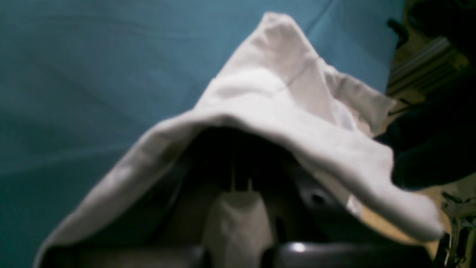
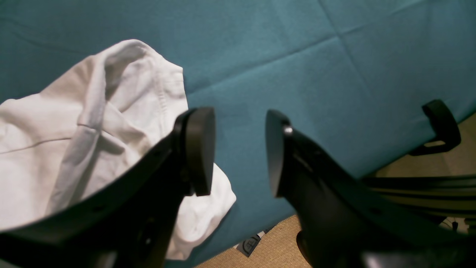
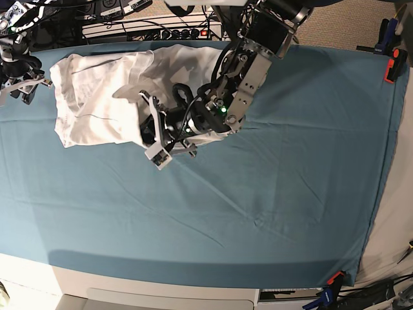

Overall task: Fold the T-shirt properly
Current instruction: 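Grasp the folded shirt edge with the left gripper and press it flat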

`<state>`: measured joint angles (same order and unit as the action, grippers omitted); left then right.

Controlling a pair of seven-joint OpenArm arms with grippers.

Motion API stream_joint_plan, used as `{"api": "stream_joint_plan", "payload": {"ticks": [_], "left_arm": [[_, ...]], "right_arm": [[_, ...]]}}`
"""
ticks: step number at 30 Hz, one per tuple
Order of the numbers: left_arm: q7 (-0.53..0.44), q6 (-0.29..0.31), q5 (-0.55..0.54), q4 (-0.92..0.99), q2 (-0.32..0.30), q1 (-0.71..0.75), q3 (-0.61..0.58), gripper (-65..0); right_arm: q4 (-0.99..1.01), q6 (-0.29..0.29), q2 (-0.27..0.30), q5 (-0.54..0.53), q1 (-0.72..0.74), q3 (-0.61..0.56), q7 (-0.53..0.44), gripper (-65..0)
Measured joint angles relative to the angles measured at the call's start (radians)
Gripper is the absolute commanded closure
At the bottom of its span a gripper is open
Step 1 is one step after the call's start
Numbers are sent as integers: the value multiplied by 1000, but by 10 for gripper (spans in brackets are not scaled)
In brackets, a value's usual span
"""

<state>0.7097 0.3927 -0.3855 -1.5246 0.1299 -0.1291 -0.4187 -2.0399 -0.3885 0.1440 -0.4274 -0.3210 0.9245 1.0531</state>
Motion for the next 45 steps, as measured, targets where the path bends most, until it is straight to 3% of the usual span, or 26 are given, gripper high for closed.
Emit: {"api": "stream_joint_plan", "payload": {"ticks": [14,20,24,29,32,36,41,45], "left_arm": [[208,7,-23,0,0,0,-2,0],[340,76,-130,0,0,-3,-2,0],[441,211,-300,0,0,-13,-3,0],[438,298,-504,0,0,-21,-5,0],[370,297,-546,0,0,-19,-5,0],[336,297,-536,0,2,-19,-5,0],[318,297,-399,0,2,-19,-5,0],[383,296,-359,0,-15,-40,-5,0]], "right_arm": [[0,0,0,0,0,0,0,-232],[0,0,0,0,0,0,0,-232],[0,0,0,0,0,0,-4,-232],[0,0,0,0,0,0,-4,-232],[0,0,0,0,0,0,-5,-232],[0,0,0,0,0,0,-4,-231],[0,0,0,0,0,0,-4,-232],[0,0,0,0,0,0,-5,-232]]}}
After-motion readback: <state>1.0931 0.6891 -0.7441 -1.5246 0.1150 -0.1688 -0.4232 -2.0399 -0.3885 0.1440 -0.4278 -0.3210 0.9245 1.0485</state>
